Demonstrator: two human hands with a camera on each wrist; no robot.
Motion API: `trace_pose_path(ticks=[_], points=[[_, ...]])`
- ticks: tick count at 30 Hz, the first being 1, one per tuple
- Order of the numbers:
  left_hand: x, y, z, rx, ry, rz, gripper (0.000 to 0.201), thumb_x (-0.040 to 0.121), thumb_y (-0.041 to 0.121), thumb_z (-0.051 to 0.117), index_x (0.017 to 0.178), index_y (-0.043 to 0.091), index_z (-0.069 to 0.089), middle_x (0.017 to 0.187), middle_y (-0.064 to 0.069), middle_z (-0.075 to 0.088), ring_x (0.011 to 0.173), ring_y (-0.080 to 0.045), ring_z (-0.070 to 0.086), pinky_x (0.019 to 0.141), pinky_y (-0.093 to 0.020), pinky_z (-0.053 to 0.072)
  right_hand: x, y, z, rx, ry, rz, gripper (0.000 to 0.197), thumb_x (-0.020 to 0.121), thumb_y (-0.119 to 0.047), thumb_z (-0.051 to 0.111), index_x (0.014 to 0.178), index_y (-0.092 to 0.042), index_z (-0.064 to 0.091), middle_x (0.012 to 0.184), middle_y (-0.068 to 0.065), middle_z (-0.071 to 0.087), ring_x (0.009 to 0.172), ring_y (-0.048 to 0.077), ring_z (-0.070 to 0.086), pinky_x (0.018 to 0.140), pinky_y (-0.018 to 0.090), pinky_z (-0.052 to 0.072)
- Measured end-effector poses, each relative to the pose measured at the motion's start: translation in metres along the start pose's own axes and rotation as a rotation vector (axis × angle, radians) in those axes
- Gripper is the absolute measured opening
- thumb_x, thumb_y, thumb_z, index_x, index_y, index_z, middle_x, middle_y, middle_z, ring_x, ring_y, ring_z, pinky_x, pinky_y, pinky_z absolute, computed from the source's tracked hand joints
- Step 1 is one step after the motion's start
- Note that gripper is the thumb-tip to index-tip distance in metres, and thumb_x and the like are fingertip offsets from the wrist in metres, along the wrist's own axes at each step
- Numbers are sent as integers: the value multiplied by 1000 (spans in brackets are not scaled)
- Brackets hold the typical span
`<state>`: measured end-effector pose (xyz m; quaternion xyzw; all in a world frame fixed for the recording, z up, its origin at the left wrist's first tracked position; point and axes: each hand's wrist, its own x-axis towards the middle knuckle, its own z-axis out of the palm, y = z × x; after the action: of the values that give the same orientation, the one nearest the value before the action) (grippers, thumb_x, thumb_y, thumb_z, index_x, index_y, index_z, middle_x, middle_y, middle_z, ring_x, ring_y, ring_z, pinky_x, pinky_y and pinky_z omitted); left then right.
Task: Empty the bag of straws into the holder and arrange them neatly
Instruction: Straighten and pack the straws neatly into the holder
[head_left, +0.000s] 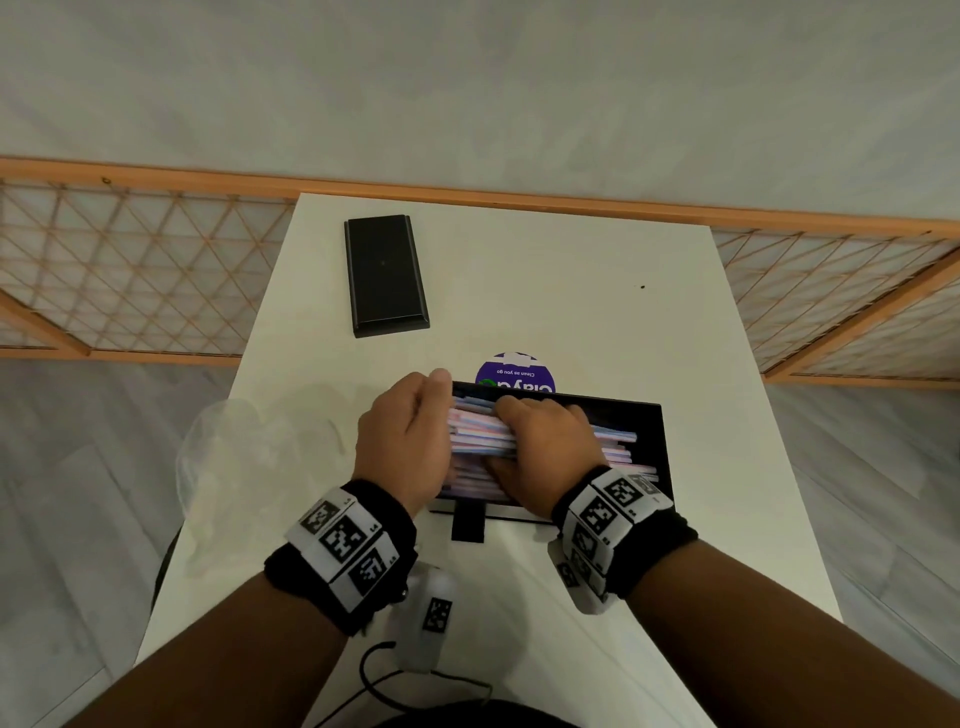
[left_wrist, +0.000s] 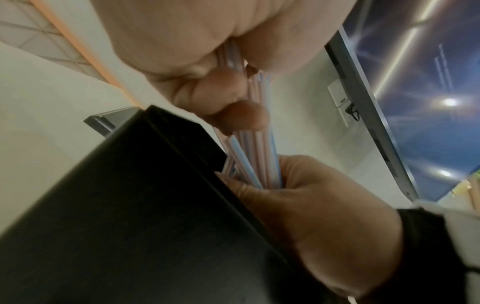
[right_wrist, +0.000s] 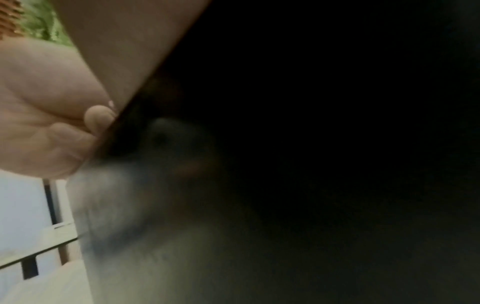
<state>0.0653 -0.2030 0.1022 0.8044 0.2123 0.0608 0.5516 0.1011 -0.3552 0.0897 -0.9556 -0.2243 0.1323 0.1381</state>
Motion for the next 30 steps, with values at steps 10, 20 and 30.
trace_pose_path(ticks=[10, 20, 30], points=[[-4, 3, 2, 5, 12, 198, 46, 92, 60, 38, 80, 20, 56, 74, 7, 59, 73, -7, 58, 65, -16, 42, -1, -13, -8, 123, 81, -141, 44, 75, -22, 59, 118, -15, 58, 99, 5, 67, 86, 33, 62, 80, 41, 48], [0, -23, 9, 375, -1, 316, 65, 92, 57, 25, 124, 8, 53, 131, -9, 52, 119, -26, 48, 97, -37, 36, -10, -19, 9, 60, -15, -1, 75, 70, -70, 35, 121, -19, 56, 108, 1, 57, 97, 24, 53, 84, 40, 48], [0, -38, 18, 16, -54, 240, 61, 93, 63, 20, 116, 13, 47, 112, -1, 52, 98, -6, 51, 90, -17, 41, -30, 16, -12, -214, -243, 148, 127, 40, -106, 35, 138, -26, 37, 133, -2, 47, 124, 26, 45, 110, 52, 33]])
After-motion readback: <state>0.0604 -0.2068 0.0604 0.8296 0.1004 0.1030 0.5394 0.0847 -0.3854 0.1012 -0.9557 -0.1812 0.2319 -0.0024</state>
